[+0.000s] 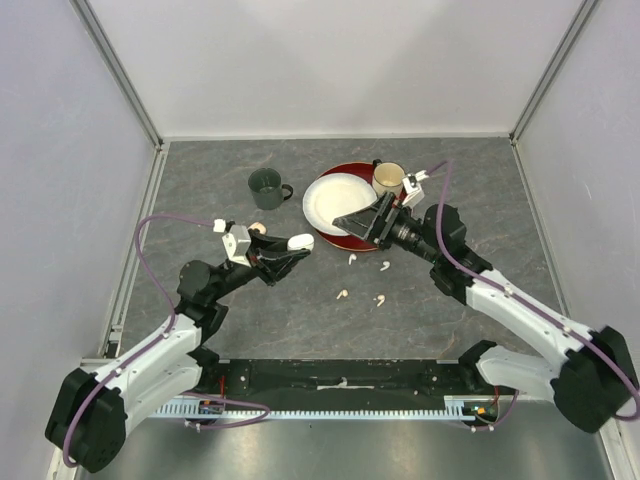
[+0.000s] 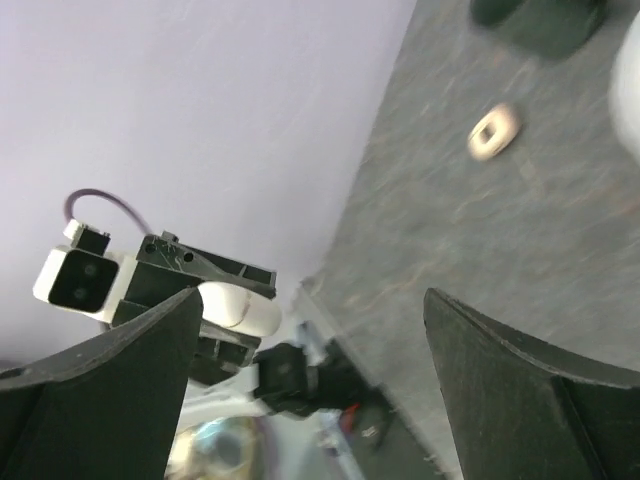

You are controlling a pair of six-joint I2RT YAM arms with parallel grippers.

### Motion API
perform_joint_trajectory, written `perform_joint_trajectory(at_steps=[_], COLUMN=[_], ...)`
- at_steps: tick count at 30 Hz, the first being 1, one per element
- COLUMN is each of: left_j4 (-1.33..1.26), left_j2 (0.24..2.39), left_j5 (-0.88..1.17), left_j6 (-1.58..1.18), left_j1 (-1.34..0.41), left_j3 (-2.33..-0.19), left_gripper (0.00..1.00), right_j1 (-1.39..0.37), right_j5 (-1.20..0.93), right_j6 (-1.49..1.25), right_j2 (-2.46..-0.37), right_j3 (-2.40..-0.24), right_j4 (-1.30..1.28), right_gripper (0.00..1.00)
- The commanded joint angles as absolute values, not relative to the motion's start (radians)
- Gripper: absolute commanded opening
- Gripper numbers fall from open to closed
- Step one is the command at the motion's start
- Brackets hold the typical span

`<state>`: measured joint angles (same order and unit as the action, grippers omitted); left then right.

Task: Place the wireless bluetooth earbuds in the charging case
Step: Pick up the charging case at the center of the board.

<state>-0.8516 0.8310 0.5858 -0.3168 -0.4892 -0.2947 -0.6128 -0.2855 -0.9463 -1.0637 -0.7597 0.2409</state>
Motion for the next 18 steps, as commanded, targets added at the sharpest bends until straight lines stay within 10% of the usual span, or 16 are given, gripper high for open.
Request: perform_joint_trajectory(at_steps=[1,18], left_j4=[-1.100,-1.077], left_j2=[0.848,0.897], left_j5=[0.623,0.566], left_j6=[-0.212,-0.158], left_j1=[-0.529,-0.565], left_j3=[-0.287,-0.307], left_gripper=[0.02,0.02], right_j1=[-0.606,-0.635], right_j5=[-0.590,-0.657], right_j6=[-1.428,-1.516], right_j2=[-1.167,-1.249], right_j3=[-0.689,-0.732], right_j4=[0.645,0.650], right_gripper=[0.98,0.98])
